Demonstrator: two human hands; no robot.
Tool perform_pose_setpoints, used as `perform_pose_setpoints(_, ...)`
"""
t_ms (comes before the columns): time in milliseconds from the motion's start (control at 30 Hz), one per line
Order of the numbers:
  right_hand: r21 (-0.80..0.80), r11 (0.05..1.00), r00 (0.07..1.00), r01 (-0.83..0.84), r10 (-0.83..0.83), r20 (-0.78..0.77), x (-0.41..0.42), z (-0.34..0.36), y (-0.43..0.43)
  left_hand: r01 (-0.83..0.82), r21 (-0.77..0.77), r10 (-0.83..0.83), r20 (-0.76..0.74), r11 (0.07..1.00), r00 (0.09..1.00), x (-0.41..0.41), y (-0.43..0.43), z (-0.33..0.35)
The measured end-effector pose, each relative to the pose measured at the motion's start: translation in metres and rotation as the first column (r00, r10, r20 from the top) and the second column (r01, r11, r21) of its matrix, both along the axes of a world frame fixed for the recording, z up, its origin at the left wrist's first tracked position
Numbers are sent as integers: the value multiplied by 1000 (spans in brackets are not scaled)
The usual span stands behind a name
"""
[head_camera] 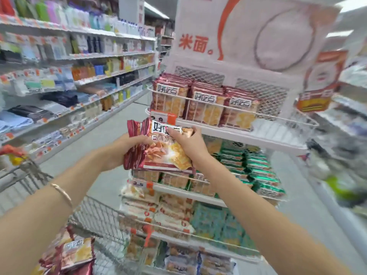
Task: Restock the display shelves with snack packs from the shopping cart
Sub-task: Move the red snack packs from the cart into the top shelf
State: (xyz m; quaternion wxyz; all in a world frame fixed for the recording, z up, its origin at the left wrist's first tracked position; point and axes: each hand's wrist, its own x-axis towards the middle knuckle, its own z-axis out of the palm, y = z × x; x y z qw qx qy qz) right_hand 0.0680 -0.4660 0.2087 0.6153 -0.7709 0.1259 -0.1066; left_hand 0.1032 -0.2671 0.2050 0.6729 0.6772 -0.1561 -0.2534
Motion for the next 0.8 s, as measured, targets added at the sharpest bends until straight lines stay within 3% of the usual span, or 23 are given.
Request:
perform_pose_setpoints(267, -122, 938, 895, 325, -263, 360, -33, 94, -164, 36, -157, 8, 267, 987, 964, 20, -187, 83)
perform_pose_setpoints(500, -105, 929, 887, 356, -300, 350, 14, 121, -281, 90, -208, -41, 229, 974, 972, 61, -303, 122)
perform_pose_setpoints(667, -169, 925, 892, 341, -262, 370, 53, 110, -322, -4, -134, 40, 268, 991, 963, 103, -332, 117)
perform_pose_setpoints(800, -163, 947, 927, 277, -219, 304, 70, 100, -334, -125, 107, 54, 507, 986, 860, 118, -329, 120)
